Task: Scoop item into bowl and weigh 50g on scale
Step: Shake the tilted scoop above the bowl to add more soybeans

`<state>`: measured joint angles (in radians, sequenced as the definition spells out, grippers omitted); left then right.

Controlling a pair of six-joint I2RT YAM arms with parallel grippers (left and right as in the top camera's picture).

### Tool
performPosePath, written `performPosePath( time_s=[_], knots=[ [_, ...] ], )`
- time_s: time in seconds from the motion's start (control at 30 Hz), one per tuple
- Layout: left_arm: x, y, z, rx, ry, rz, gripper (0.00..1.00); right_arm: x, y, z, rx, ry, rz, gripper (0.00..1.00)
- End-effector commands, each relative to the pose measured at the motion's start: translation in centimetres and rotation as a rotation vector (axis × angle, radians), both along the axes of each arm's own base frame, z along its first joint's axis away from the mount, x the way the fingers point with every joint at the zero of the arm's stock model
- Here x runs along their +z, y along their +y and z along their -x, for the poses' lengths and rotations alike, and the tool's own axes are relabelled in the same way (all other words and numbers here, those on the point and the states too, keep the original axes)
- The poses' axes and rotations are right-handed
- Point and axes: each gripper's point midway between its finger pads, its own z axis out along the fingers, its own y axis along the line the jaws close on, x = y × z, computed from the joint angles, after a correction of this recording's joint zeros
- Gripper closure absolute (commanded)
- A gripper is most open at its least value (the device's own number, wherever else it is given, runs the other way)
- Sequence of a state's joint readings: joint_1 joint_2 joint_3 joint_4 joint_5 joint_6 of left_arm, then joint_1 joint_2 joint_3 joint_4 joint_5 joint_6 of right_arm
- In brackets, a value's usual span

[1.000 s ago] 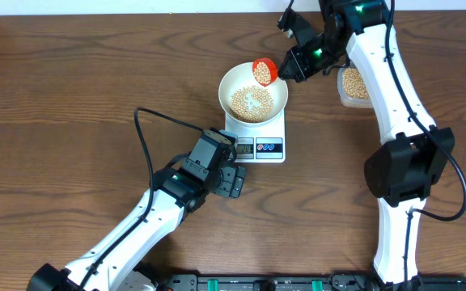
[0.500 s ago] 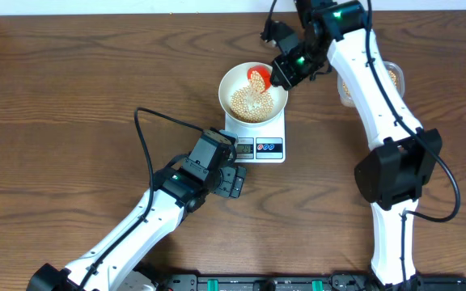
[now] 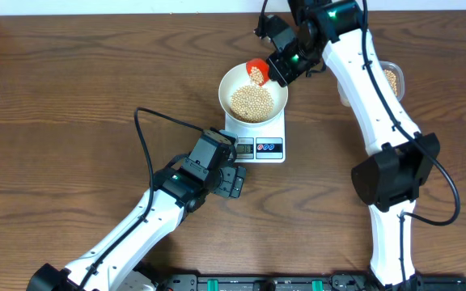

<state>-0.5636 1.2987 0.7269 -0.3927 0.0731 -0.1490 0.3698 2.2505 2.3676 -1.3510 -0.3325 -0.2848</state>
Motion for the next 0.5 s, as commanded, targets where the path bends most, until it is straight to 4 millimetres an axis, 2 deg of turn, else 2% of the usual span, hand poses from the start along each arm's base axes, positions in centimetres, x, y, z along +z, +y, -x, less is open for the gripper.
performPosePath(
  time_s=[0.0,0.2,0.47],
  knots=[
    [0.3,0.2,-0.1,-0.002,-0.012,-0.004,0.11,2.8,0.9,0.7,0.036,-0.037,-0.063,0.99],
    [0.3,0.2,-0.1,-0.002,-0.012,-0.004,0.11,3.6,1.4,1.6,0.056,0.027,-0.177,0.99],
    [0.3,0.2,-0.1,-0.002,-0.012,-0.004,0.11,4.5,0.2,1.5,0.034,0.079,-0.278,0.99]
  ],
)
